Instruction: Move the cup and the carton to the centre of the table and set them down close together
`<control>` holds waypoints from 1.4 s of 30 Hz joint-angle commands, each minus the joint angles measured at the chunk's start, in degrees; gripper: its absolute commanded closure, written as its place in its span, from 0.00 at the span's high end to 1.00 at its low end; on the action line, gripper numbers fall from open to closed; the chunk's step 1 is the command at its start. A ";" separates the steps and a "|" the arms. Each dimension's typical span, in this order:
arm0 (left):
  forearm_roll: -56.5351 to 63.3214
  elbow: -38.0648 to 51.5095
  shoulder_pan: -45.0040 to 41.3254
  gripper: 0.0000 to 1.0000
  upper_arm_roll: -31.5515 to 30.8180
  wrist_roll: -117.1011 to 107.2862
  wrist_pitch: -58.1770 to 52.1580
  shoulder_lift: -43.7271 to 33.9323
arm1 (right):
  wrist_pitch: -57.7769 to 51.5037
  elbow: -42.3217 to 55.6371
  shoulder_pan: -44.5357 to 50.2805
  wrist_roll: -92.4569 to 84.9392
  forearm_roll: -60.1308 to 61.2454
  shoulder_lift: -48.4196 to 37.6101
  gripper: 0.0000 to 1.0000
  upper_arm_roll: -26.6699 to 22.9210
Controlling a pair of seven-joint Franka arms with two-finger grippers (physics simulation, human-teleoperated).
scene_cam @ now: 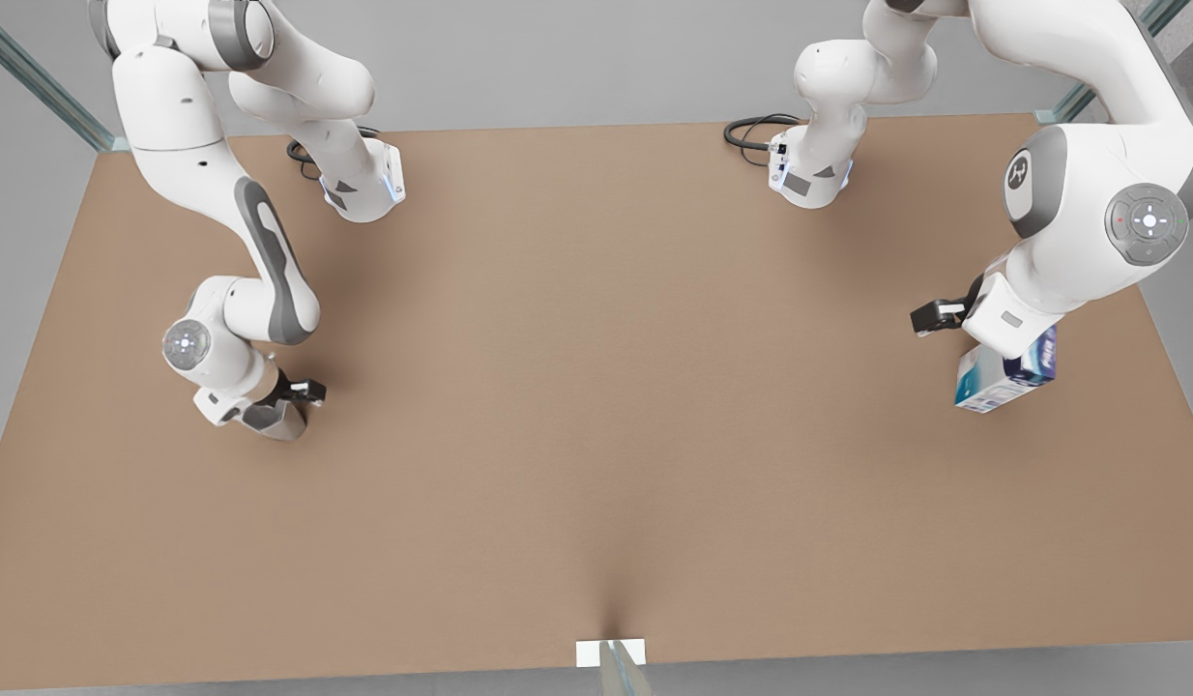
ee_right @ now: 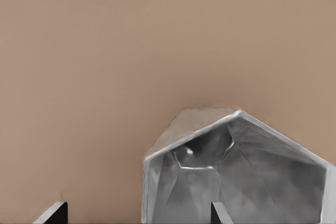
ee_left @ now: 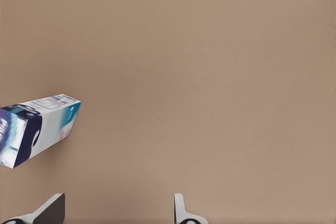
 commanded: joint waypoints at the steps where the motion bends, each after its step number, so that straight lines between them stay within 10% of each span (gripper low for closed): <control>1: 0.01 0.00 0.00 1.00 0.00 -0.03 0.00 0.09 | 0.24 0.04 -0.01 0.00 0.00 0.32 1.00 0.00; 4: 0.01 0.00 0.00 1.00 0.00 0.06 0.00 0.09 | 1.12 0.30 0.17 0.00 0.00 0.94 1.00 0.00; 7: 0.01 0.00 0.00 1.00 0.00 0.06 0.00 0.09 | 2.26 0.57 0.34 0.00 0.00 1.64 0.64 0.00; 15: 0.01 0.00 0.00 1.00 0.00 0.06 0.00 0.09 | 2.96 0.65 0.43 0.00 0.00 2.08 0.22 0.00; 42: 0.62 1.15 0.09 1.00 0.09 -0.03 -0.27 0.44 | -1.08 8.56 5.88 4.39 -0.09 1.29 0.21 5.54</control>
